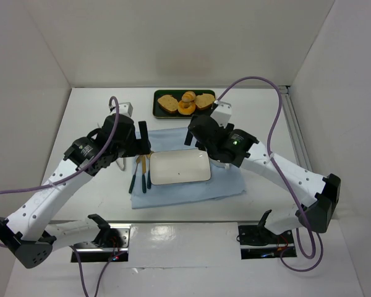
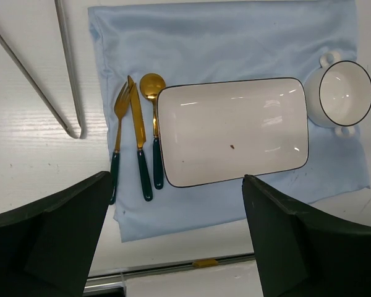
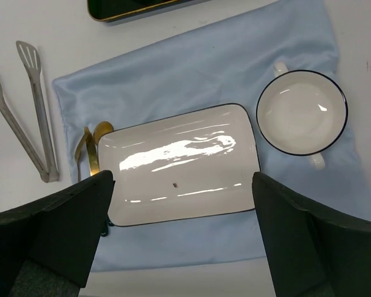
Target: Place the bread
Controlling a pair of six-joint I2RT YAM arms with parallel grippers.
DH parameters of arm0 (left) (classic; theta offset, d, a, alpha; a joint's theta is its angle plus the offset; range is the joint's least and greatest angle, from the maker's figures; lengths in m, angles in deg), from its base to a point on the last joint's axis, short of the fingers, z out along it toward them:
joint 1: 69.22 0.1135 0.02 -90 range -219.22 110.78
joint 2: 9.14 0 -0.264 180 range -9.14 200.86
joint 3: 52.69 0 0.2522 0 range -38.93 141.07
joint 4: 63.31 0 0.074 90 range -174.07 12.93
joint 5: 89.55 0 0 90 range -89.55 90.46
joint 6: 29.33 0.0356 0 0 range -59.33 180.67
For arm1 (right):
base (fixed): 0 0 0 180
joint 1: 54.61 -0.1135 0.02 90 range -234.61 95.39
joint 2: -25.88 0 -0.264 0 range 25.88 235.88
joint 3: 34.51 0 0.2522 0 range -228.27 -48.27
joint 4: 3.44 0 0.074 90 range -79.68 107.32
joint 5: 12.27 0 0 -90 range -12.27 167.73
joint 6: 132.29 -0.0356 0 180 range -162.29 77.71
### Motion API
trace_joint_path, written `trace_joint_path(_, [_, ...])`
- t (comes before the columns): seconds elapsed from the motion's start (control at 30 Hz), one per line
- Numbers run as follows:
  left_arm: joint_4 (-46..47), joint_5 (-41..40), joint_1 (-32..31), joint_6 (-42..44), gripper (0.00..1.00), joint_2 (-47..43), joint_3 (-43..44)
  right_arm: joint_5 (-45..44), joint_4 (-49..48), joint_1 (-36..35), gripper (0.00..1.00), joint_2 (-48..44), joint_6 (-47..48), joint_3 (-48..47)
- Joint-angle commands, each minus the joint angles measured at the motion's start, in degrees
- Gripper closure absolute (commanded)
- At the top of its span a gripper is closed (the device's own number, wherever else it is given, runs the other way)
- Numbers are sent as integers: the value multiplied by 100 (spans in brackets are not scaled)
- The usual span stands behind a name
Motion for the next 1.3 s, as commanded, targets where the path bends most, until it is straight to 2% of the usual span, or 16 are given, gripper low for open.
trace_joint_path(0.0, [144,54,-31,27,0,-56,-19,-387,166,-62,0,-181,-133,40])
trace_joint_path(0.2, [249,1,-31,27,0,50,-19,-449,43,-62,0,-243,-71,102])
trace_joint_path(0.43, [249,-455,-31,133,0,217,-19,-844,342,-62,0,-84,96,-197])
trace_joint_path(0.7, [302,-710,-31,185,0,401,34,-845,201,-62,0,-23,263,-329])
trace_joint_path(0.8, [469,-921,-31,133,0,454,-299,-845,140,-62,0,-23,482,-329])
trace_joint_path(1.03, [881,-1053,347,-228,0,709,-1186,-459,-466,324,0,-427,1044,83])
trace_joint_path(1.27, [1048,-807,1173,-395,0,1244,-1355,164,-651,834,0,-541,1431,93])
